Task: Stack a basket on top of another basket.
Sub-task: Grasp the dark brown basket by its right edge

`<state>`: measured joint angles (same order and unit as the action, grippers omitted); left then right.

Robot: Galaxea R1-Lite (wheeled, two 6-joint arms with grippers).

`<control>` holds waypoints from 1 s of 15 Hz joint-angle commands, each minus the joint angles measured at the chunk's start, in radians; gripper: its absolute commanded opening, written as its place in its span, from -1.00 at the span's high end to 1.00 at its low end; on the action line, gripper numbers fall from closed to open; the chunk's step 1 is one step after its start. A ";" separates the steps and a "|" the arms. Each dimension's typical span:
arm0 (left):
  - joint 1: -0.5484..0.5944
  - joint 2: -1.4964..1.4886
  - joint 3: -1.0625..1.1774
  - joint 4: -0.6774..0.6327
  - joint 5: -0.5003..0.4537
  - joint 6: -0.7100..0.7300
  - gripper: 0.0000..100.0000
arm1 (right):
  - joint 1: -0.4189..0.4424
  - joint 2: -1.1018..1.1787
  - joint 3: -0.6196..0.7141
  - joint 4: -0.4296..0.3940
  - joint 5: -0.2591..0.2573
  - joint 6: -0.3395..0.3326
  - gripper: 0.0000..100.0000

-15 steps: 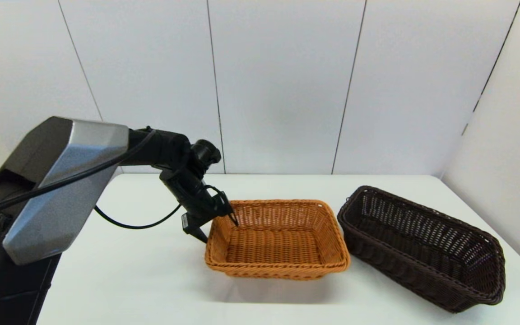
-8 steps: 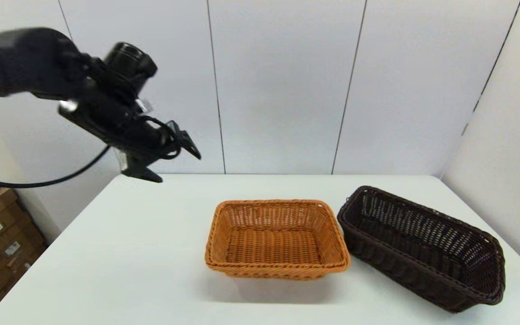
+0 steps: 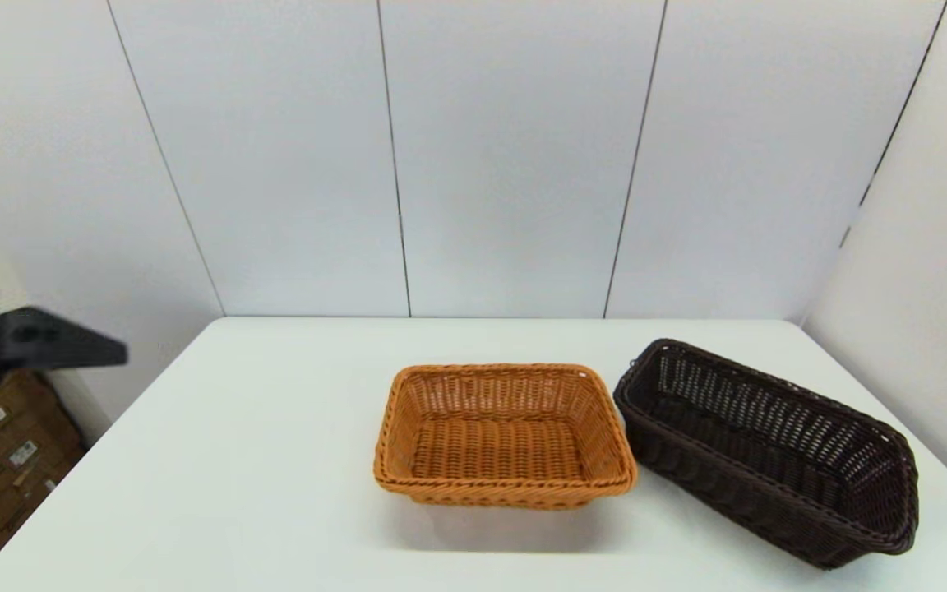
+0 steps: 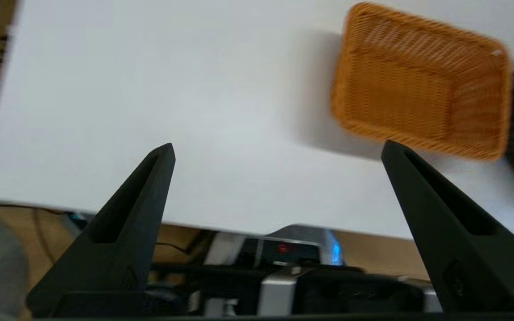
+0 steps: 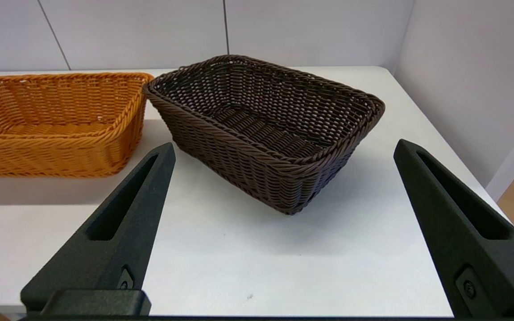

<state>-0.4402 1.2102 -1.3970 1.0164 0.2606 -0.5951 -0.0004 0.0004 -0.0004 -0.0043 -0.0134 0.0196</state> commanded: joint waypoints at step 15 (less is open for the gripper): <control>0.531 -0.936 0.558 -0.059 -0.374 0.505 -1.00 | 0.000 -0.002 0.000 0.000 0.000 0.000 -1.00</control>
<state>0.0404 0.3500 -0.8934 0.9851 -0.0683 -0.1674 0.0000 0.0004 0.0000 -0.0038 -0.0143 0.0196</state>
